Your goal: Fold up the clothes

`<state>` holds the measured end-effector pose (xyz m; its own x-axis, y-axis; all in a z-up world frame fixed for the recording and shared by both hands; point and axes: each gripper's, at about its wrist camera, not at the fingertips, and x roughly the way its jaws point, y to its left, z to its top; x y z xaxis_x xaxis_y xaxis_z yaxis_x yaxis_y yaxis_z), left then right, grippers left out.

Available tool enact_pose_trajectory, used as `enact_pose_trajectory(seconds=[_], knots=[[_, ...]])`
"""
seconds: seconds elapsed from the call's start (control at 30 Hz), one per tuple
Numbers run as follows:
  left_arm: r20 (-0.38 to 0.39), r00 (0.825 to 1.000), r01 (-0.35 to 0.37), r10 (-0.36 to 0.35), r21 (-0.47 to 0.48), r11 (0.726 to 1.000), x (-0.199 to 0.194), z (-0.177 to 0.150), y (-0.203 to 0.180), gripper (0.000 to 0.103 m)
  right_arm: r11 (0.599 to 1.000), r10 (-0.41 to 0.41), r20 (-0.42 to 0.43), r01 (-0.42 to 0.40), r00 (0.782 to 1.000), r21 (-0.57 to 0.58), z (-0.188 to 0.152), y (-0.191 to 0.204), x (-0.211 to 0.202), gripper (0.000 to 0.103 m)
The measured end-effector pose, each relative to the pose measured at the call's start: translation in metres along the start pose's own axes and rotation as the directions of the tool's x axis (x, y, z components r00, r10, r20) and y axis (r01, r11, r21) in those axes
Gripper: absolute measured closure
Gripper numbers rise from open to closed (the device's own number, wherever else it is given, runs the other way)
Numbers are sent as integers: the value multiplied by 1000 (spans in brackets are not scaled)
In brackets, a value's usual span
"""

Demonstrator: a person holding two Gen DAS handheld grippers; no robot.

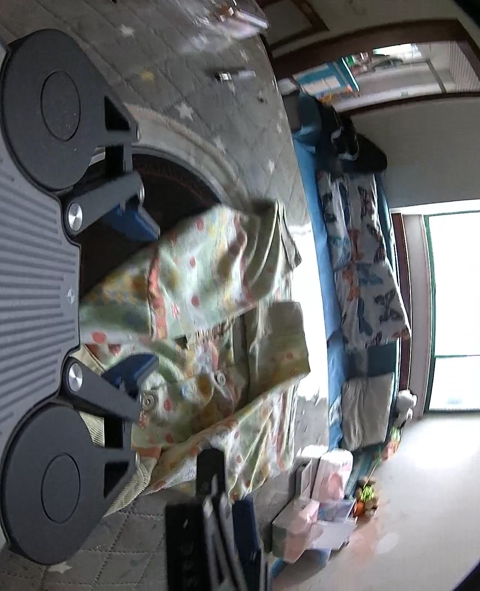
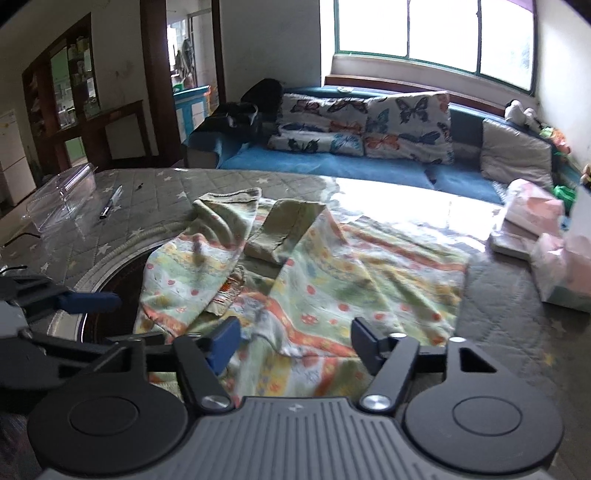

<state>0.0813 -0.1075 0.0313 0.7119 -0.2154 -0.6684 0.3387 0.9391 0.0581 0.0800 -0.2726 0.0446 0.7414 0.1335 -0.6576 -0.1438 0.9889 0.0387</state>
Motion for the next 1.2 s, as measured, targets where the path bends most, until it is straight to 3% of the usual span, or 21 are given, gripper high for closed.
enact_pose_trajectory(seconds=[0.13,0.3,0.4,0.73,0.9,1.03,1.2], knots=[[1,1000,16,-16,51,999,10,-1,-7,59,999,39,-32,-39,999,9,2,2,17,54],[-31,999,31,-30,58,998,21,-2,-5,81,998,53,-56,-51,997,34,-6,0,24,84],[-22,999,27,-26,33,999,16,-4,2,93,995,59,-39,-55,998,81,-12,-12,15,95],[6,1000,-29,30,-123,992,-24,-22,40,97,992,24,24,-27,999,126,-40,-32,-40,97],[-4,1000,-8,7,-205,979,-58,-49,58,97,989,43,22,-45,999,138,-62,-37,-69,97],[-22,999,25,-30,-207,978,-86,-76,53,97,993,77,-30,-74,997,94,-82,-32,-89,97],[-66,996,41,-56,-206,978,-100,-101,49,97,996,92,-74,-91,993,16,-90,-26,-106,83]])
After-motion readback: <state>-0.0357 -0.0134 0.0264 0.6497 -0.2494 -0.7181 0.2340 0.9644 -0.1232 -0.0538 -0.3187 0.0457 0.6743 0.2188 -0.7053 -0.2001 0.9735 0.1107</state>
